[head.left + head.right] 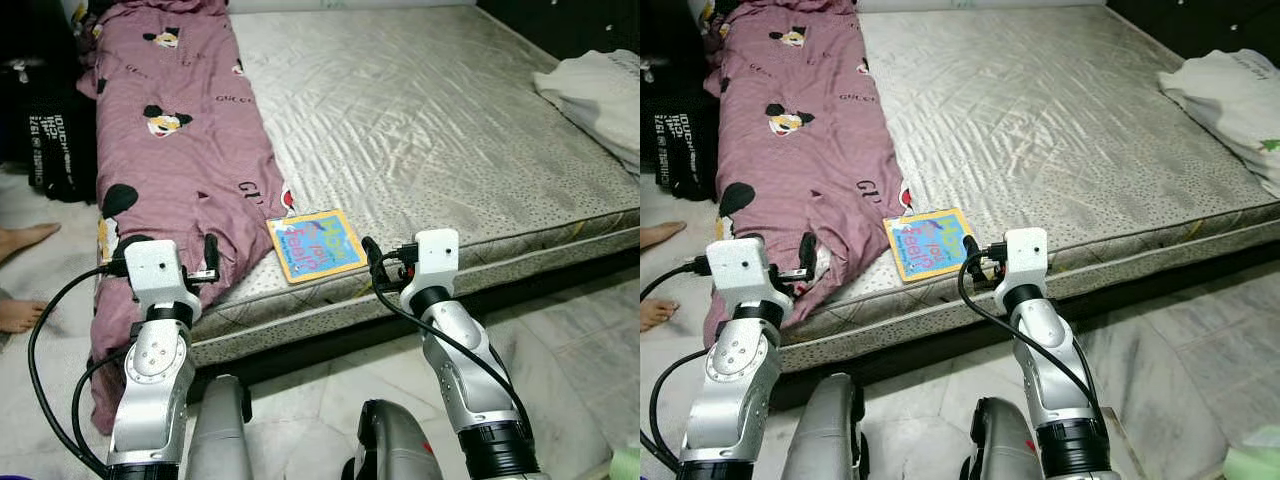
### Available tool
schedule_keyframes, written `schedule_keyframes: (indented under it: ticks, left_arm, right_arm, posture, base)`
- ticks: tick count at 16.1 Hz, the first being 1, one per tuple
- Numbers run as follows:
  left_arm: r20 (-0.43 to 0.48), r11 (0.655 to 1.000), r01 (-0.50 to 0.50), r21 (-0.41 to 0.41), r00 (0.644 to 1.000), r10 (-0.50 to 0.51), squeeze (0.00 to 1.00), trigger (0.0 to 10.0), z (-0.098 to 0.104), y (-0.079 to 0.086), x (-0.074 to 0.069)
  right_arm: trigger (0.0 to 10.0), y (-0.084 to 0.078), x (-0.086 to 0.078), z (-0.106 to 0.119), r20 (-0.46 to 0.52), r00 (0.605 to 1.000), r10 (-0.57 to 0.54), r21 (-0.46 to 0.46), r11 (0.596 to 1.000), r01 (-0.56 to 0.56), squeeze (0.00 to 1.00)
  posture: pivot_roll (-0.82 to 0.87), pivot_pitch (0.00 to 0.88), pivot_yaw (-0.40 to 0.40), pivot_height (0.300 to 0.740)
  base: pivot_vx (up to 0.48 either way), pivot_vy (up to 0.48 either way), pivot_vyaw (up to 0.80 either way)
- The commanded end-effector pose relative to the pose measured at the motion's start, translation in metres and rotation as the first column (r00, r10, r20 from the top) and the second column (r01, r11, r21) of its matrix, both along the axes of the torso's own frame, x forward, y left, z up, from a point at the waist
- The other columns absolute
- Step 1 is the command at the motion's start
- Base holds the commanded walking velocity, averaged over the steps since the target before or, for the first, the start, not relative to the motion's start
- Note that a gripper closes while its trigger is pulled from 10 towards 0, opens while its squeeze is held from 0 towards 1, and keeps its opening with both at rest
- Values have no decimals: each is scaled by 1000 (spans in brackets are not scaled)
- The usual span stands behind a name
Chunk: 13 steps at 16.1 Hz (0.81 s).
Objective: Clean up the room
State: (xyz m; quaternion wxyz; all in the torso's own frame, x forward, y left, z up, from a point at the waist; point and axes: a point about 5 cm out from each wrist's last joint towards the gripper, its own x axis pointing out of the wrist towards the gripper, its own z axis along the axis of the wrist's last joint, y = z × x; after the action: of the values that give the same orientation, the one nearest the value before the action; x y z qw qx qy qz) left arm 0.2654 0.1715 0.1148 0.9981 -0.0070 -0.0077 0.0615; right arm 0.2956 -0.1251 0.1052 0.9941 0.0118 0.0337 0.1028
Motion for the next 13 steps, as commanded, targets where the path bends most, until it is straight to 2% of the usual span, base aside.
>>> schedule_keyframes:
  ticks: [1, 3, 7, 10, 13]
  left_arm:
    - [-7, 1000, 17, -3, 1000, -17, 0, 10000, -1, -2, 0]
    - [-3, 1000, 21, -5, 1000, -21, 0, 10000, -1, -2, 0]
    - [-6, 1000, 20, -9, 1000, -20, 0, 10000, -2, -3, 0]
    - [5, 1000, 24, -11, 1000, -24, 0, 10000, 0, -3, 0]
    - [4, 1000, 23, -11, 1000, -23, 0, 10000, -1, -2, -1]
  right_arm:
    - [10000, -1, 0, -2, -8, 1000, 4, -13, 1000, -4, 0]
    - [10000, 0, -1, -3, -8, 1000, 15, -13, 1000, -15, 0]
    - [10000, -1, -1, -3, -6, 1000, 18, 2, 1000, -18, 0]
    - [10000, -1, -1, -4, -9, 1000, 14, -2, 1000, -14, 0]
    - [10000, 1, -1, -3, -2, 1000, 23, -20, 1000, -23, 0]
  posture:
    - [38, 87, -69, 626]
    - [38, 86, -69, 626]
    - [38, 83, -70, 591]
    - [37, 83, -70, 586]
    - [38, 86, -74, 586]
  base:
    - [0, 0, 0]
    - [0, 0, 494]
    - [0, 0, 0]
    - [0, 0, 0]
    - [460, 0, 0]
